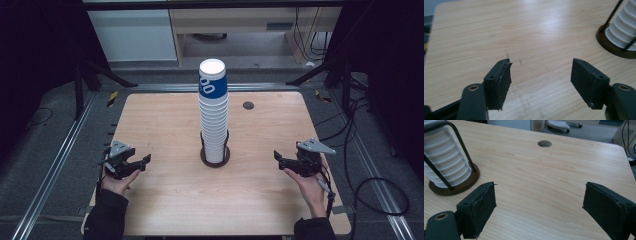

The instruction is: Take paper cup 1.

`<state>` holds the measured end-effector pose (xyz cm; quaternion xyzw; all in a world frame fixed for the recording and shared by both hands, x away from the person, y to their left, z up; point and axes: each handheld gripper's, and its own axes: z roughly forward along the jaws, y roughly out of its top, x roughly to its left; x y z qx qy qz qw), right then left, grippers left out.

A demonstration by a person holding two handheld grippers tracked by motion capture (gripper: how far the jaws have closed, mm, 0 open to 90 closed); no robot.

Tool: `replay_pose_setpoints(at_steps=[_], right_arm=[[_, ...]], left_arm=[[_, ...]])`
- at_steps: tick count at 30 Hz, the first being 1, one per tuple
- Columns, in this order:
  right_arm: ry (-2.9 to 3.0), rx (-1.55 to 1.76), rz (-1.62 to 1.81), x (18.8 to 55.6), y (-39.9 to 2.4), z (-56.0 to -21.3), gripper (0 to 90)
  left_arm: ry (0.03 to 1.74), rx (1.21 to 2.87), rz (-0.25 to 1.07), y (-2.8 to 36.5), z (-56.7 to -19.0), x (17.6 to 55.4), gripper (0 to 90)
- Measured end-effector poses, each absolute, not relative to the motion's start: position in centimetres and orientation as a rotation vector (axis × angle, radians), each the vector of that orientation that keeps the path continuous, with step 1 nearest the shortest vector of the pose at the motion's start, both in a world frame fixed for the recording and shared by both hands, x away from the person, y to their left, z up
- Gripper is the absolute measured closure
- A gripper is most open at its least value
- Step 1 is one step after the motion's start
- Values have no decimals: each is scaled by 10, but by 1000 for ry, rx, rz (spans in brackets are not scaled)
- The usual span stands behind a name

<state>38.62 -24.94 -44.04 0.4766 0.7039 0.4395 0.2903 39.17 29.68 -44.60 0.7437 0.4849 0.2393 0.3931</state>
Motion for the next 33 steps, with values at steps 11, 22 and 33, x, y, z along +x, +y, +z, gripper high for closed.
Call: replay_pose_setpoints(at_steps=[11, 22, 33], right_arm=[[1880, 1203, 1248, 380, -236, -418, 126], [1864, 1145, 1373, 382, -225, -382, 154], [1833, 1012, 1497, 385, -202, -330, 105]], left_arm=[[1210, 1901, 606, 292, -447, 390, 267], [1226, 1891, 583, 292, -448, 391, 237], [1225, 1875, 578, 293, -447, 391, 228]])
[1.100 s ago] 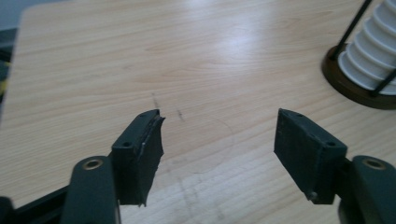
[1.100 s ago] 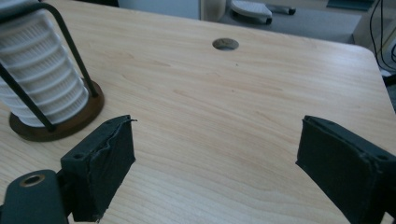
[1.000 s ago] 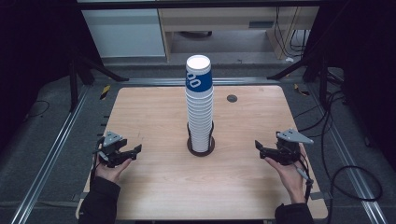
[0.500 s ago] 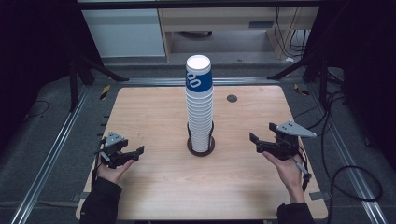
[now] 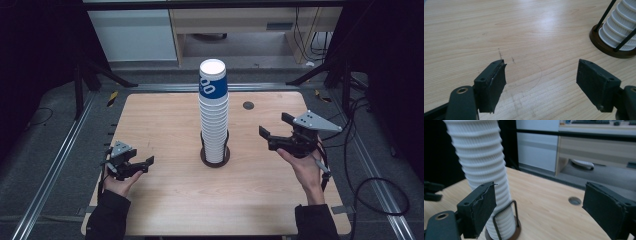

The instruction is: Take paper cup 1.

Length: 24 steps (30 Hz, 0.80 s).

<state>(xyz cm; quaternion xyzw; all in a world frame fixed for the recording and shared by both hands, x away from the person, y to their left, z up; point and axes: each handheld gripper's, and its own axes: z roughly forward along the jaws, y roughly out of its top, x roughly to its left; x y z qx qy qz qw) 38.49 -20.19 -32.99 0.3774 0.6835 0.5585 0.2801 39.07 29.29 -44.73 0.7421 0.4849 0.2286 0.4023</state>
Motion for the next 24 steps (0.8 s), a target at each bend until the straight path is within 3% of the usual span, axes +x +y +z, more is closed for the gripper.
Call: replay_pose_setpoints(at_steps=[15, 24], right_arm=[[1826, 855, 1662, 395, -153, -277, 71], [1840, 791, 1681, 407, -121, -267, 72]], left_arm=[[1197, 1869, 596, 290, -446, 389, 225], [1188, 1891, 586, 287, -447, 390, 222]])
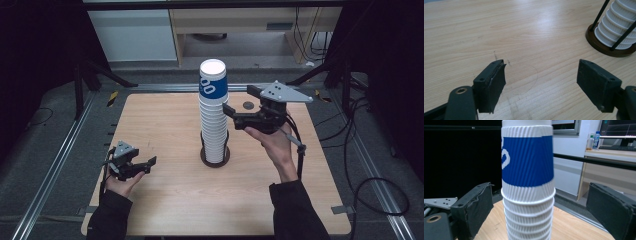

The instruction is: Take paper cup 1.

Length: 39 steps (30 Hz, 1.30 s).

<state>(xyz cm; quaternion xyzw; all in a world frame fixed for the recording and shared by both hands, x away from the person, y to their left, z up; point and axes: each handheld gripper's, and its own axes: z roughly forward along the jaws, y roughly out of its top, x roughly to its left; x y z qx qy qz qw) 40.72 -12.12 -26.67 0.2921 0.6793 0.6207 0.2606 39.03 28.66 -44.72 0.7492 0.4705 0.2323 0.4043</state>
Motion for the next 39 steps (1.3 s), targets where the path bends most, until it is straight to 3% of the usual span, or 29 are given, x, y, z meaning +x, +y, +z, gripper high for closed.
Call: replay_pose_setpoints(at_steps=[21, 39], right_arm=[[1884, 796, 1683, 444, -76, -267, 85], [1894, 818, 1663, 454, -65, -270, 172]], left_arm=[[1182, 1907, 566, 284, -449, 392, 222], [1174, 1919, 561, 283, -449, 392, 221]])
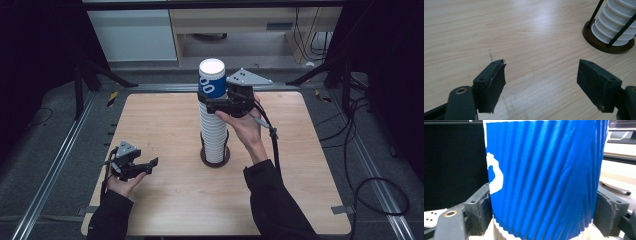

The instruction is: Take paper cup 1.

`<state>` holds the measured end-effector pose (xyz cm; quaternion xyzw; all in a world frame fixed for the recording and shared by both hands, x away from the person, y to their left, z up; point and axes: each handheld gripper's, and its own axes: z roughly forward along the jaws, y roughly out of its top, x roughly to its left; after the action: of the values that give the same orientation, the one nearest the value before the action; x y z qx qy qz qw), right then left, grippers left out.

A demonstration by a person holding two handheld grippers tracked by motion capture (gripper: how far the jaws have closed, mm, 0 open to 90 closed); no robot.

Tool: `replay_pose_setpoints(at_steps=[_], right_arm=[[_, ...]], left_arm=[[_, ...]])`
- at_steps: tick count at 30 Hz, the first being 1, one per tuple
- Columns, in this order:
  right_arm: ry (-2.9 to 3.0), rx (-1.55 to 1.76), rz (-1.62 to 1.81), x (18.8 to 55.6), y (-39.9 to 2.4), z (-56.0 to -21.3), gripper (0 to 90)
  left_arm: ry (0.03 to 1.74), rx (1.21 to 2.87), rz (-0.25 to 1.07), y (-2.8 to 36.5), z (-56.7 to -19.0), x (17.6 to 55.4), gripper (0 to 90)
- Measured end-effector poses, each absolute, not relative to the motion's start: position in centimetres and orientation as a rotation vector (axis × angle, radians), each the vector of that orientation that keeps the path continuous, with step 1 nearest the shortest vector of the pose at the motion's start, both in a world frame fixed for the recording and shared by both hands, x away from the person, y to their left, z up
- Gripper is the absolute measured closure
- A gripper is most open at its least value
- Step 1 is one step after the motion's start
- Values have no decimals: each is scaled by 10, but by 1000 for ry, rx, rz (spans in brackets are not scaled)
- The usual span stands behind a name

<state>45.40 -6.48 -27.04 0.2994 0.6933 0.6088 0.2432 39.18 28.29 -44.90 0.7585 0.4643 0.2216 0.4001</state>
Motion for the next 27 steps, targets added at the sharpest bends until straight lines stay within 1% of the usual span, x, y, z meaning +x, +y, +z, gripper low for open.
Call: replay_pose_setpoints(at_steps=[12, 27], right_arm=[[1878, 791, 1691, 450, -70, -256, 200], [1853, 757, 1701, 448, -73, -228, 202]], left_arm=[[1178, 1919, 557, 283, -449, 392, 220], [1178, 1916, 557, 284, -448, 392, 220]])
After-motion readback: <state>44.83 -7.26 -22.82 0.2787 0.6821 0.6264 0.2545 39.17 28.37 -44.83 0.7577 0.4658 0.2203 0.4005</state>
